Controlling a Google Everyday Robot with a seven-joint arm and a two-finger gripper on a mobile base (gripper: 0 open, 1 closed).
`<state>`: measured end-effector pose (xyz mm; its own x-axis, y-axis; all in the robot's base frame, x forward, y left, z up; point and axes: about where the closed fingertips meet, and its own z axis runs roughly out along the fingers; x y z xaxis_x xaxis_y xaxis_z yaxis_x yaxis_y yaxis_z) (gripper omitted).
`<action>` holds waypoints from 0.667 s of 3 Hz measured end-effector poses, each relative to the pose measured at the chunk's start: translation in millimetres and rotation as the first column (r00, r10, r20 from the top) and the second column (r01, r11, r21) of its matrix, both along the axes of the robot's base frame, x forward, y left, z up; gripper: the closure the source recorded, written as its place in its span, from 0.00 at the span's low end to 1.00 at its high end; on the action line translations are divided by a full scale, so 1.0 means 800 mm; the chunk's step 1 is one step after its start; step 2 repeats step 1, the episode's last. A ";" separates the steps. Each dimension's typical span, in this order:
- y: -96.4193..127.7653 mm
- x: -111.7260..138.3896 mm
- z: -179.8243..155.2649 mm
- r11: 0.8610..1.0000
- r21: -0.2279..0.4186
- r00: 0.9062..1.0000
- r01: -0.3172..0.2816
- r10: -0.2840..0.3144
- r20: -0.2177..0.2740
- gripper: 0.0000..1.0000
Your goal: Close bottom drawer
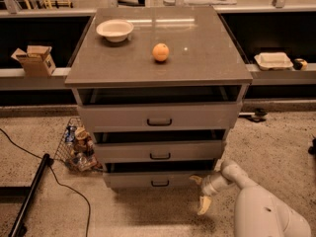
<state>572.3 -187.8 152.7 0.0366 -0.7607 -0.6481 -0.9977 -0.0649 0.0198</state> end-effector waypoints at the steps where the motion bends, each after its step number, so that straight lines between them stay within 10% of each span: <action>1: 0.001 0.004 -0.001 1.000 -0.003 1.000 -0.002 0.002 -0.005 0.00; 2: 0.001 0.004 -0.001 1.000 -0.003 1.000 -0.002 0.002 -0.005 0.00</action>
Offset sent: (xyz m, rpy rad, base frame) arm 0.0000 0.0000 0.0000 0.0000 0.0000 0.0000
